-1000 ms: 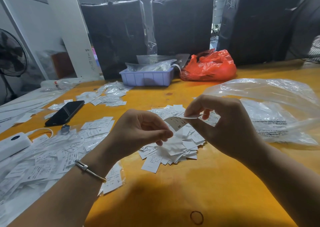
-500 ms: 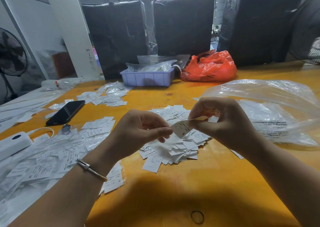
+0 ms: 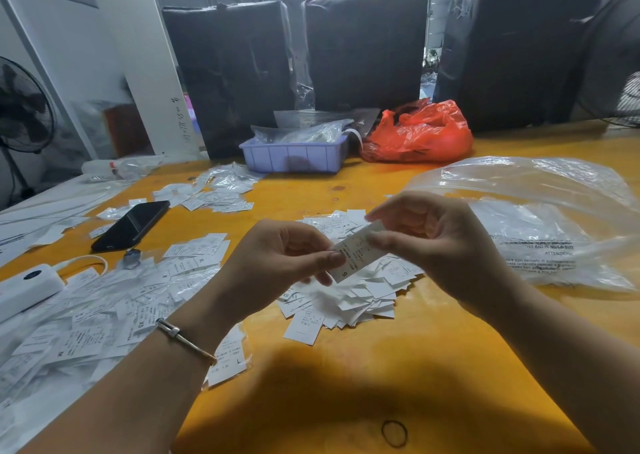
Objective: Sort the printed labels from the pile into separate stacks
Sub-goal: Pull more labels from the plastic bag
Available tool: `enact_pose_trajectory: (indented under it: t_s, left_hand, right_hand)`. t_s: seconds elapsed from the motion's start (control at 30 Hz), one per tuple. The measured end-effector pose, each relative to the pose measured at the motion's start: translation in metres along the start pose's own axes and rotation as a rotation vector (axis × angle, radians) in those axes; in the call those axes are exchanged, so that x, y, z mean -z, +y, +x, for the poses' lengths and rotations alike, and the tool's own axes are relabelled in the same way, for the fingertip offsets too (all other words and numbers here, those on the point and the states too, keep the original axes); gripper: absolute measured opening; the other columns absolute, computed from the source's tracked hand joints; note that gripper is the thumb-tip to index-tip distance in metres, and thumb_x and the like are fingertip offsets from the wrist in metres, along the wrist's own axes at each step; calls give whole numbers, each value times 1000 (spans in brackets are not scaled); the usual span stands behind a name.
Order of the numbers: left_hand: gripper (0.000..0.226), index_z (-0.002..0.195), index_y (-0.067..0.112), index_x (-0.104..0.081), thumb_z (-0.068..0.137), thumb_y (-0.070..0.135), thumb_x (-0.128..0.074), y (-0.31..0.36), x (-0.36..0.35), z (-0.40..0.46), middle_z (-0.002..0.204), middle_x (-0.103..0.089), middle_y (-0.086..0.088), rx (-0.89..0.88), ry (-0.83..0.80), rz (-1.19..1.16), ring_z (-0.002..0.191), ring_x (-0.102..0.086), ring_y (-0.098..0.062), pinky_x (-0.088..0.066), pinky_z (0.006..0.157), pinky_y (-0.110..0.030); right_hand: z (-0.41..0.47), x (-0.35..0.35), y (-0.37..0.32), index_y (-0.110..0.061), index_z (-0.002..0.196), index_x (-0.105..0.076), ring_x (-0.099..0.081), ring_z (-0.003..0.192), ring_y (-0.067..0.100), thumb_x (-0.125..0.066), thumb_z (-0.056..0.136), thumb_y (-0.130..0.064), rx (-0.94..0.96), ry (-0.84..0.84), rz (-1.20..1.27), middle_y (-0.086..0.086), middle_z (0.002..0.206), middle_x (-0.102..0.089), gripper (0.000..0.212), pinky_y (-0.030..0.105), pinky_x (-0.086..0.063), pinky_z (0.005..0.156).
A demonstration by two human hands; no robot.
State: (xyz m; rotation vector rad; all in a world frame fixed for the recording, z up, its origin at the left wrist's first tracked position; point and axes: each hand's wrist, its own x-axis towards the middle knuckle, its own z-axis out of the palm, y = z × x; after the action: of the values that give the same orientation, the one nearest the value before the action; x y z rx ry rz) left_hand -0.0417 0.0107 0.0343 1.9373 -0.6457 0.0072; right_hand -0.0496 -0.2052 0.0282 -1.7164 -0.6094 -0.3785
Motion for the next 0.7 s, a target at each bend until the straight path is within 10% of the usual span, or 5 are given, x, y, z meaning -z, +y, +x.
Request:
enact_pose_trajectory:
  t_s: [0.7]
  left_hand:
    - [22,77,16,-77,68,36,-73,-6,-1,4,76,-75,2,46,30,-63,72,-69,-7,-53,62,-16]
  right_hand:
    - [-10,-23,-2,-15,89,-77,-62,69,6,-72,79,-1,68,55,-217,-7,77,-72,17,18,-47,56]
